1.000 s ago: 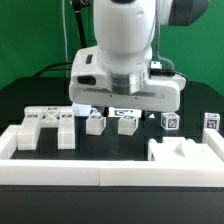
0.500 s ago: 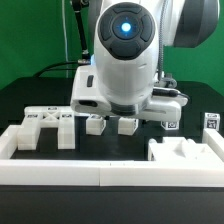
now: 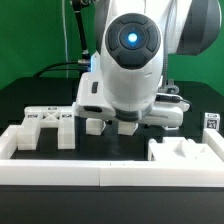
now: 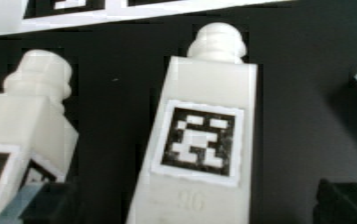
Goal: Assemble chair
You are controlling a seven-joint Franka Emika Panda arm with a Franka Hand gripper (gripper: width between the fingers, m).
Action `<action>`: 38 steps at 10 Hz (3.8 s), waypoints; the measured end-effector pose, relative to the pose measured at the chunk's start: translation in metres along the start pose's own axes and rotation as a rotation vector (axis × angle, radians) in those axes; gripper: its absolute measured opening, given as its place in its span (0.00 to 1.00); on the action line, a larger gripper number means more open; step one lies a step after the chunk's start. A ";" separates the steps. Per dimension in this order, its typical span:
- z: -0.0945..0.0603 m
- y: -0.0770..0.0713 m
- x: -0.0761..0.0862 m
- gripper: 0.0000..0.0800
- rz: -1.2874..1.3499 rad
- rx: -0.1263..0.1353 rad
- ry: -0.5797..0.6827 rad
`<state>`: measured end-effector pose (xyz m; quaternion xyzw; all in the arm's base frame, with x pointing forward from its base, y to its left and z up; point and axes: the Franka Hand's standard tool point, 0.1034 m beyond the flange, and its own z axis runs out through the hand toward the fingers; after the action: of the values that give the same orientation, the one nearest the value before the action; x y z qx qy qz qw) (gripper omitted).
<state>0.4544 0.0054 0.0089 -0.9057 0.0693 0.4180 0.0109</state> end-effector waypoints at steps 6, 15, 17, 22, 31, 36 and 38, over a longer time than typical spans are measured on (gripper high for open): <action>0.005 0.001 -0.001 0.46 0.001 -0.001 -0.009; -0.048 -0.016 -0.006 0.36 -0.026 -0.001 0.028; -0.063 -0.025 -0.012 0.36 -0.032 -0.006 0.050; -0.076 -0.030 0.008 0.36 -0.033 0.008 0.254; -0.142 -0.070 0.000 0.36 -0.059 0.052 0.798; -0.165 -0.094 -0.001 0.36 -0.085 0.091 1.149; -0.157 -0.093 -0.001 0.36 -0.092 0.093 1.209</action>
Offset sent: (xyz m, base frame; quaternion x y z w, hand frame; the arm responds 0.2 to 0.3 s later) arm -0.0046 0.0020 0.0005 0.0069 -0.0028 0.0037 1.0000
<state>0.5851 0.0857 0.1079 -0.9834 0.0422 -0.1747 0.0270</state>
